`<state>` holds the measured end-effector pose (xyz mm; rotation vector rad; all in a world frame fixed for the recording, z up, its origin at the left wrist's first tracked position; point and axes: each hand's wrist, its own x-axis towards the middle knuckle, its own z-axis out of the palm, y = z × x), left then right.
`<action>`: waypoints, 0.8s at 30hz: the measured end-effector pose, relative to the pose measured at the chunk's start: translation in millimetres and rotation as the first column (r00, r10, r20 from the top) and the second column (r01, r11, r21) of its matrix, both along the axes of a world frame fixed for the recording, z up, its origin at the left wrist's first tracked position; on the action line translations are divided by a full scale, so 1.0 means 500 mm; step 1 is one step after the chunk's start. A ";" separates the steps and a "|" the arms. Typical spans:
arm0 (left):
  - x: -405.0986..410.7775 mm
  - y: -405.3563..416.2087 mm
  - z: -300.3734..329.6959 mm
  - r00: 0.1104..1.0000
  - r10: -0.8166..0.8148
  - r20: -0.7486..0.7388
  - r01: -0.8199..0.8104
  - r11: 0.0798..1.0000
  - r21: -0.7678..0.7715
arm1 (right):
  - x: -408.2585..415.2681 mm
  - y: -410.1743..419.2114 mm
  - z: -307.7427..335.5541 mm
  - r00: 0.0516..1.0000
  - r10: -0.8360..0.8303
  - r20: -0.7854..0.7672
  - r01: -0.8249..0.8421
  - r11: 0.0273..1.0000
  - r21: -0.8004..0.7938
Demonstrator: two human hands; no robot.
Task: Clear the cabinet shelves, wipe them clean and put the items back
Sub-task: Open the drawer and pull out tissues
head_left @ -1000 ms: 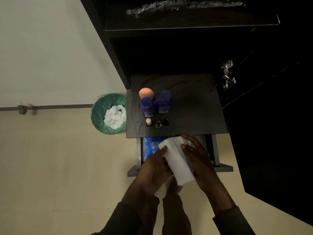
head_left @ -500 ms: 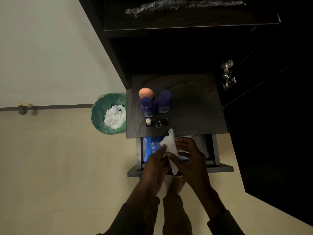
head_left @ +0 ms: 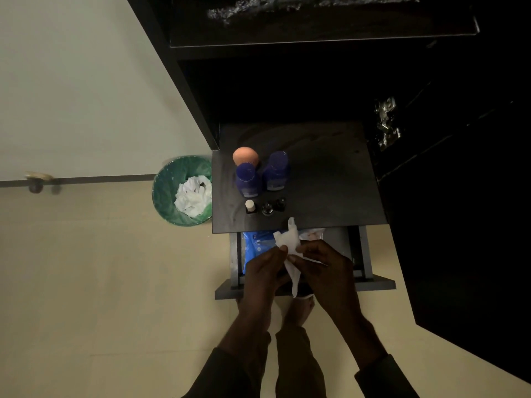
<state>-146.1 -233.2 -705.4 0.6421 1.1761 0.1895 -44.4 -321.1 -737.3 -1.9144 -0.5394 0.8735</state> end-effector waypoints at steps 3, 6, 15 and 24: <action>-0.003 0.005 0.002 0.999 -0.005 -0.037 0.006 0.999 0.050 | 0.002 -0.004 -0.005 0.999 -0.017 -0.041 0.017 1.000 -0.001; -0.006 0.005 0.003 0.998 -0.039 -0.039 0.042 0.996 0.085 | 0.002 -0.005 -0.009 0.996 0.000 -0.085 -0.001 1.000 -0.006; -0.007 0.005 0.005 0.989 -0.124 -0.085 0.136 0.979 0.153 | 0.009 -0.009 -0.003 0.989 0.045 -0.143 -0.051 0.998 -0.042; -0.006 0.010 0.006 0.984 -0.120 -0.133 0.142 0.974 0.175 | 0.016 -0.008 0.001 0.988 -0.005 -0.154 -0.006 0.998 -0.069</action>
